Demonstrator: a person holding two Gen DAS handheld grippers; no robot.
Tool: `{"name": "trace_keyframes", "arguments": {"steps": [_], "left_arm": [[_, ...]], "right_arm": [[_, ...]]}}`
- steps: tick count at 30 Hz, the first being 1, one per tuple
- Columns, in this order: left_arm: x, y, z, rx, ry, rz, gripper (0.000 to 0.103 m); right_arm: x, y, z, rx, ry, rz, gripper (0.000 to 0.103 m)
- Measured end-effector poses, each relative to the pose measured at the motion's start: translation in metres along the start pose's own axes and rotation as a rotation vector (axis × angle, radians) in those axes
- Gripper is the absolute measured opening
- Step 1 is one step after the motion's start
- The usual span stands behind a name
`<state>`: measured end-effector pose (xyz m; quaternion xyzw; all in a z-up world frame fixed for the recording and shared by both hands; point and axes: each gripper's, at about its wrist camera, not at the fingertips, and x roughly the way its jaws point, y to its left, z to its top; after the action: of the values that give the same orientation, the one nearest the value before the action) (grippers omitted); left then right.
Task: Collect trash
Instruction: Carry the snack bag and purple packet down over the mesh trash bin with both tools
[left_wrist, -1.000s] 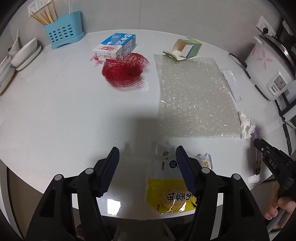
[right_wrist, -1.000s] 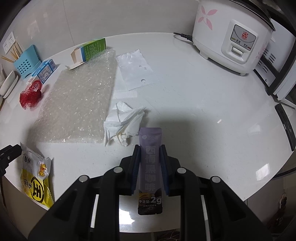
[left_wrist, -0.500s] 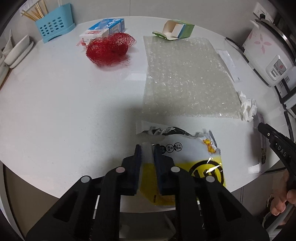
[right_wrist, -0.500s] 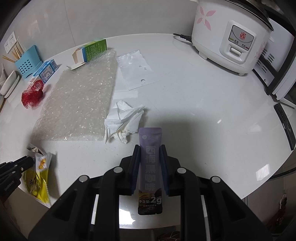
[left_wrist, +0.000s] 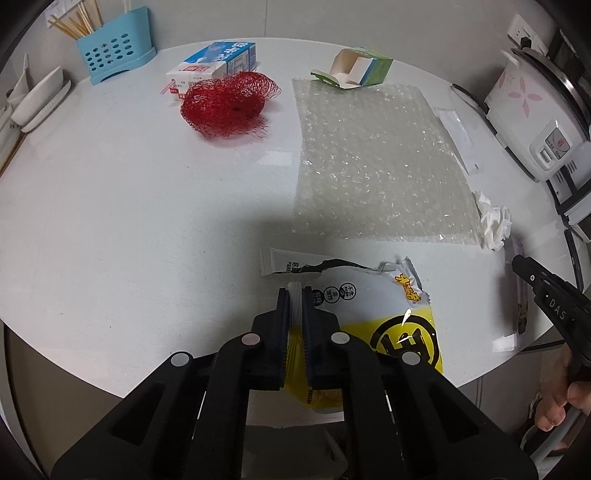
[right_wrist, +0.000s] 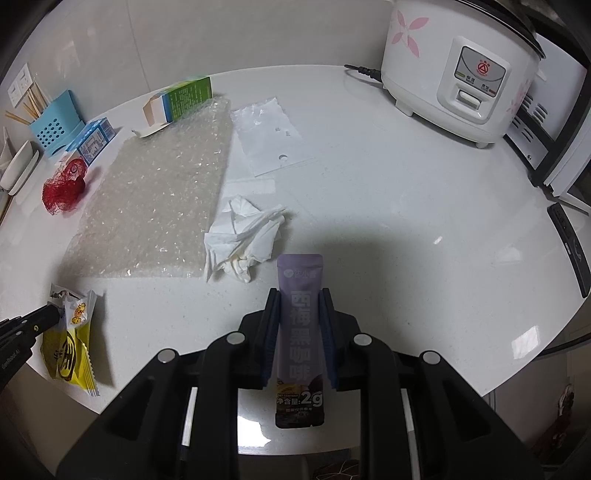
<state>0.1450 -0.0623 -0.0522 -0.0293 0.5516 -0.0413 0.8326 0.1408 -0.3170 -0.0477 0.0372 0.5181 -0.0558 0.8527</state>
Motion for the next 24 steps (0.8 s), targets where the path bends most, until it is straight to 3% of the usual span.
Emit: {"name": "trace_keyframes", "arguments": {"steps": [12, 24], "left_arm": [[-0.033, 0.001, -0.01, 0.02, -0.077, -0.005, 0.006], [-0.083, 0.001, -0.035, 0.031, -0.17, -0.004, 0.006]], "right_arm": [[-0.02, 0.008, -0.014, -0.014, -0.033, 0.028, 0.02], [-0.069, 0.028, -0.037, -0.056, -0.11, 0.088, 0.02]]}}
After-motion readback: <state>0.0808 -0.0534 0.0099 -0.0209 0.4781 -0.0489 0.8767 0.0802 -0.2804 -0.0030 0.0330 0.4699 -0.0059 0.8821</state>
